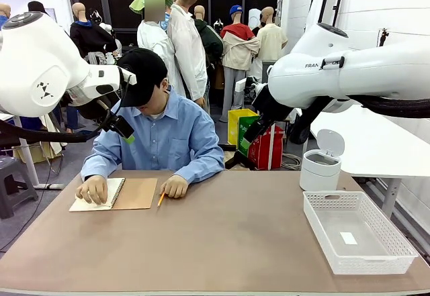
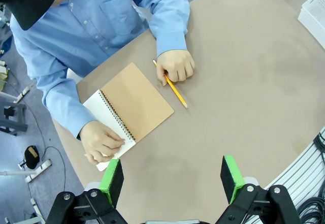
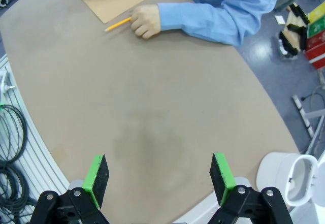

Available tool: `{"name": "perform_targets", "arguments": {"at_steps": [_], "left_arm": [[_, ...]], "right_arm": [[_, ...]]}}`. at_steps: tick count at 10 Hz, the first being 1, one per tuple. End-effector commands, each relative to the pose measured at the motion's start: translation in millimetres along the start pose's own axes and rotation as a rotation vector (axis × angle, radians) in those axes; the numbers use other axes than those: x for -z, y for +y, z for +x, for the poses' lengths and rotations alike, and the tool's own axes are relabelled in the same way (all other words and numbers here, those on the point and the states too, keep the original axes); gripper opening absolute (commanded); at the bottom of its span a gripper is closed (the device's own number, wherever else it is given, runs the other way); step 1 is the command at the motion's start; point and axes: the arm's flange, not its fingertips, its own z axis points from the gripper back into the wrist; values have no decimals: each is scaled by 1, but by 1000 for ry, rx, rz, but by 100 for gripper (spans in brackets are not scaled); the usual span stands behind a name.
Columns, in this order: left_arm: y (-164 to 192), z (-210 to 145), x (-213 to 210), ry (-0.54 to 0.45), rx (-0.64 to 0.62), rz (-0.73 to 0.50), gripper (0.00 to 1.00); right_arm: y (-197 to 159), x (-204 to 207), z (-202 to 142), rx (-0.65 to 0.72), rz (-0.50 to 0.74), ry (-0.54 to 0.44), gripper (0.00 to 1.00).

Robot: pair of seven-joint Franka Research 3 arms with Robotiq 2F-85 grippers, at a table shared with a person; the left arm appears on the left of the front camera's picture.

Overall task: Sort the paper based on its condition.
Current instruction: If a person hands you a paper, place it in the Organizing basket , and if it's crumpled, put it in the Trash can.

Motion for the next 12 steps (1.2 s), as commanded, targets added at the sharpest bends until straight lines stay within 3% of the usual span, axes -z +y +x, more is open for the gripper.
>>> {"name": "perform_targets", "arguments": {"at_steps": [1, 12], "left_arm": [[1, 0, -1, -3, 5, -3, 100], [1, 0, -1, -3, 5, -3, 100]], "right_arm": [[1, 1, 0, 5, -1, 3, 100], [1, 1, 0, 5, -1, 3, 100]]}}
